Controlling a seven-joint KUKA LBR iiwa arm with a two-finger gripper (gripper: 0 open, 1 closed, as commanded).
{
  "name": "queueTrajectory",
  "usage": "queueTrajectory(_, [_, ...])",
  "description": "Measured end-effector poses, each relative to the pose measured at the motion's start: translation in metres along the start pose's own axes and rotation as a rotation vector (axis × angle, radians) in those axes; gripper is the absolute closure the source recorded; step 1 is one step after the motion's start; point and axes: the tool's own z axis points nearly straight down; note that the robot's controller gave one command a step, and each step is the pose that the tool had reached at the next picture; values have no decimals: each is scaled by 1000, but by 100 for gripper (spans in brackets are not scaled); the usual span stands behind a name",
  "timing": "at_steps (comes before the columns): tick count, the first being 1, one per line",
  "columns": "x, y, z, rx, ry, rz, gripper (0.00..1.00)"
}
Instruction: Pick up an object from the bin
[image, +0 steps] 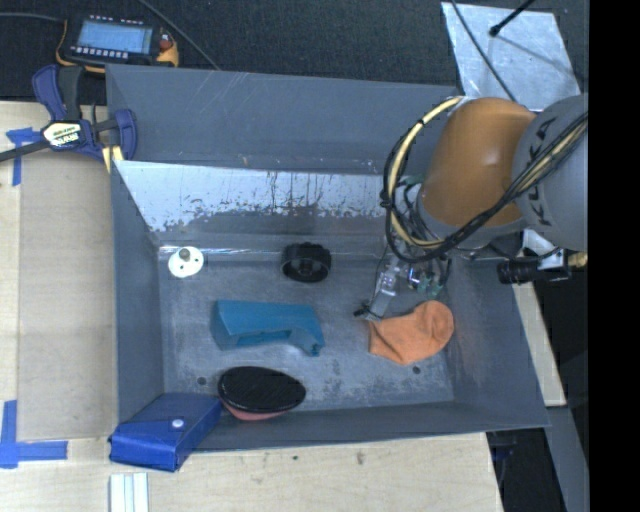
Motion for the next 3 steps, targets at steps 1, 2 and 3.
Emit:
queueTrajectory(1, [-10, -9, 40, 0, 1, -41, 0])
queueTrajectory(2, [3, -50, 78, 3, 8, -31, 100])
queueTrajectory(3, [3, -50, 78, 3, 8, -31, 100])
